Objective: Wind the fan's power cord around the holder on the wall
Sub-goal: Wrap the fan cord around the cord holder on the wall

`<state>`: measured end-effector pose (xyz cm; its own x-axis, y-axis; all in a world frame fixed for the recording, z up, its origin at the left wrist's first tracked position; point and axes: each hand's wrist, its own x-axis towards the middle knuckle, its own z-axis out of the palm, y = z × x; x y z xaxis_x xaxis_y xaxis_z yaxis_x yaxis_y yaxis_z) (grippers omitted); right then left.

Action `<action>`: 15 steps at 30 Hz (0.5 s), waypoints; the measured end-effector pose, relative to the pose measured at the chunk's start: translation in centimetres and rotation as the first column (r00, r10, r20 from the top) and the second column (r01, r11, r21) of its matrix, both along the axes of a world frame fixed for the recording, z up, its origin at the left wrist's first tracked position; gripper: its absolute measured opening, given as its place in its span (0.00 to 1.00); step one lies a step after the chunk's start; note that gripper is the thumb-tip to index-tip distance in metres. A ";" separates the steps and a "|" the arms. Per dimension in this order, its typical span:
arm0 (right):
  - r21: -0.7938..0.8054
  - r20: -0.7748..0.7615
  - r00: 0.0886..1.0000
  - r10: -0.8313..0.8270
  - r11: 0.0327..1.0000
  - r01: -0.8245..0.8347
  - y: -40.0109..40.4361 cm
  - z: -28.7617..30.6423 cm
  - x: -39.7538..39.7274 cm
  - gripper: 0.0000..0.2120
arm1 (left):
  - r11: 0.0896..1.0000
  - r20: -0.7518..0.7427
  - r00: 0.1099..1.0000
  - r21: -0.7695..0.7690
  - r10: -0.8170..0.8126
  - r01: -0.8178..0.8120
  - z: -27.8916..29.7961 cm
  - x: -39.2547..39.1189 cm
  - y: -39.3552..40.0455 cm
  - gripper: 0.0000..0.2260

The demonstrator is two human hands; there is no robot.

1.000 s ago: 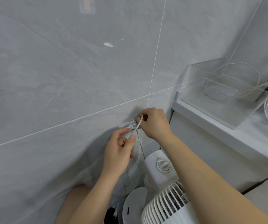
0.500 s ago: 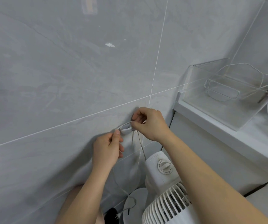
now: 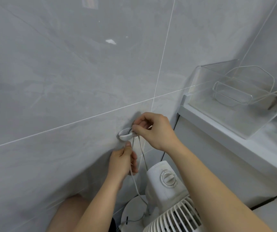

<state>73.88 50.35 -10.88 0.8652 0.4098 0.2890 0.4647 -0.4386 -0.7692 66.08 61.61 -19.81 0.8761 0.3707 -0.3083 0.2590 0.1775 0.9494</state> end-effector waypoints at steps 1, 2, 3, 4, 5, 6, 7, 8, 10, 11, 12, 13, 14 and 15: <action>0.002 0.004 1.000 -0.031 1.000 0.031 -0.3 0.1 0.2 0.04 | 1.000 0.000 1.000 -0.006 -0.010 0.010 0.1 0.3 -0.2 0.24; -0.029 0.002 0.997 -0.075 0.997 0.075 -0.6 0.1 0.6 0.09 | 1.000 0.001 1.000 -0.010 -0.018 0.018 -0.1 0.7 -0.4 0.25; -0.086 -0.015 0.994 -0.112 0.990 0.111 -1.1 0.0 1.0 0.14 | 1.000 0.005 1.000 -0.017 -0.026 0.026 -0.2 1.0 -0.6 0.25; -0.155 -0.048 0.990 -0.133 0.980 0.124 -1.6 0.1 1.3 0.17 | 0.999 0.015 0.999 -0.028 -0.034 0.035 -0.2 1.3 -0.7 0.26; -0.228 -0.107 0.985 -0.135 0.968 0.108 -2.0 0.1 1.4 0.19 | 0.998 0.028 0.999 -0.040 -0.041 0.043 -0.3 1.5 -0.9 0.27; -0.289 -0.182 0.975 -0.129 0.955 0.072 -2.2 0.0 1.5 0.20 | 0.997 0.049 0.998 -0.054 -0.046 0.049 -0.6 1.9 -1.0 0.28; -0.320 -0.253 0.960 -0.123 0.947 0.037 -2.3 -0.1 1.4 0.21 | 0.996 0.075 0.996 -0.067 -0.050 0.055 -0.9 2.1 -1.2 0.29; -0.325 -0.300 0.947 -0.114 0.946 0.011 -2.2 -0.1 1.4 0.21 | 0.994 0.102 0.993 -0.087 -0.054 0.063 -1.3 2.3 -1.4 0.31; -0.295 -0.354 0.930 -0.100 0.955 -0.010 -2.0 0.0 1.4 0.21 | 0.988 0.143 0.987 -0.129 -0.070 0.088 -2.2 2.4 -1.8 0.33; -0.270 -0.397 0.913 -0.091 0.962 -0.022 -2.0 0.1 1.4 0.21 | 0.985 0.155 0.985 -0.139 -0.081 0.103 -2.6 2.5 -1.9 0.34; -0.258 -0.442 0.893 -0.082 0.965 -0.039 -2.0 0.1 1.5 0.21 | 0.983 0.162 0.983 -0.144 -0.091 0.114 -2.9 2.6 -1.8 0.35; -0.265 -0.474 0.878 -0.073 0.962 -0.063 -2.1 0.0 1.6 0.21 | 0.980 0.165 0.981 -0.151 -0.101 0.126 -3.1 2.8 -1.7 0.35; -0.292 -0.486 0.872 -0.057 0.951 -0.100 -2.2 -0.3 1.7 0.20 | 0.977 0.167 0.980 -0.161 -0.112 0.139 -3.2 2.9 -1.6 0.34; -0.335 -0.480 0.877 -0.033 0.931 -0.148 -2.2 -0.6 1.6 0.17 | 0.972 0.172 0.977 -0.176 -0.125 0.155 -3.1 3.0 -1.5 0.33</action>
